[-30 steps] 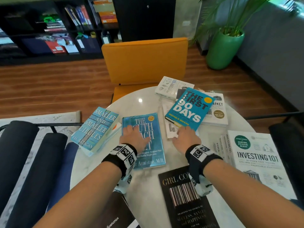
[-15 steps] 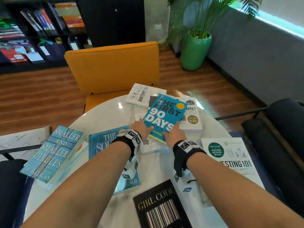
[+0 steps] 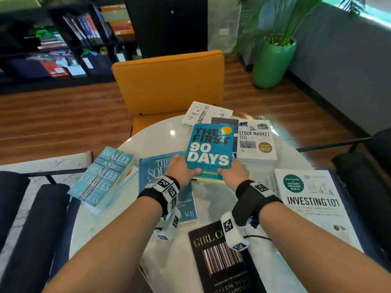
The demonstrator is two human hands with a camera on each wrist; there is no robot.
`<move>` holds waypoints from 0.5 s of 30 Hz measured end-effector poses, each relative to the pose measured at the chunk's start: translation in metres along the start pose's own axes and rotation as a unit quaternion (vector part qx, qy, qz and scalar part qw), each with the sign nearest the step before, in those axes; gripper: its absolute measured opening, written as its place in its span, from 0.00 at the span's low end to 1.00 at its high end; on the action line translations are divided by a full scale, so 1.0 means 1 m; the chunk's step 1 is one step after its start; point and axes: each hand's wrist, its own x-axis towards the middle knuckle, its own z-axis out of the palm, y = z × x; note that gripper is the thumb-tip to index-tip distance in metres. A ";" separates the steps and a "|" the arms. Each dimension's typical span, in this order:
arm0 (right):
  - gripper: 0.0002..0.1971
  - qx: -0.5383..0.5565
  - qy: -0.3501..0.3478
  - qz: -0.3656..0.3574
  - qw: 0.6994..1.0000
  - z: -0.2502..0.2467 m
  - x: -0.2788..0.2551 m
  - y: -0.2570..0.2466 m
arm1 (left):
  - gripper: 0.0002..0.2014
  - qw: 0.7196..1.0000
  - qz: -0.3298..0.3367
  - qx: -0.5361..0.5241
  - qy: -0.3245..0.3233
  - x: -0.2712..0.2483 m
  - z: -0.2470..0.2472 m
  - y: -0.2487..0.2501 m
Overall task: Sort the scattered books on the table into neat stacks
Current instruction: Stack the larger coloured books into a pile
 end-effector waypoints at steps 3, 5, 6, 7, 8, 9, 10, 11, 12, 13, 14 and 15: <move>0.19 0.004 -0.039 -0.029 0.999 0.014 -0.026 -0.013 | 0.26 1.000 -0.016 0.019 0.002 -0.024 -0.014 -0.028; 0.20 0.001 -0.062 -0.040 0.997 0.028 -0.038 -0.021 | 0.24 0.999 -0.026 0.032 0.003 -0.036 -0.021 -0.050; 0.21 -0.002 -0.072 -0.043 0.996 0.036 -0.044 -0.024 | 0.24 0.999 -0.034 0.030 0.004 -0.043 -0.024 -0.059; 0.22 -0.008 -0.083 -0.046 0.995 0.044 -0.050 -0.027 | 0.24 0.999 -0.043 0.033 0.004 -0.049 -0.027 -0.068; 0.22 -0.014 -0.093 -0.051 0.994 0.051 -0.056 -0.030 | 0.25 0.998 -0.052 0.044 0.001 -0.053 -0.028 -0.078; 0.21 -0.021 -0.101 -0.057 0.993 0.058 -0.061 -0.032 | 0.26 0.996 -0.072 0.058 -0.007 -0.058 -0.029 -0.086; 0.20 -0.026 -0.106 -0.062 0.992 0.065 -0.066 -0.034 | 0.27 0.993 -0.094 0.063 -0.011 -0.061 -0.028 -0.094; 0.19 -0.025 -0.108 -0.065 0.992 0.072 -0.071 -0.035 | 0.29 0.991 -0.119 0.059 -0.016 -0.064 -0.027 -0.103; 0.19 -0.023 -0.108 -0.067 0.992 0.078 -0.075 -0.036 | 0.31 0.989 -0.133 0.055 -0.018 -0.066 -0.026 -0.110; 0.19 -0.026 -0.107 -0.070 0.991 0.084 -0.079 -0.036 | 0.32 0.988 -0.141 0.052 -0.016 -0.067 -0.024 -0.117; 0.19 -0.037 -0.109 -0.072 0.991 0.089 -0.081 -0.036 | 0.32 0.988 -0.146 0.051 -0.011 -0.066 -0.021 -0.125; 0.19 -0.048 -0.110 -0.079 0.990 0.093 -0.083 -0.036 | 0.32 0.987 -0.148 0.054 -0.008 -0.067 -0.020 -0.129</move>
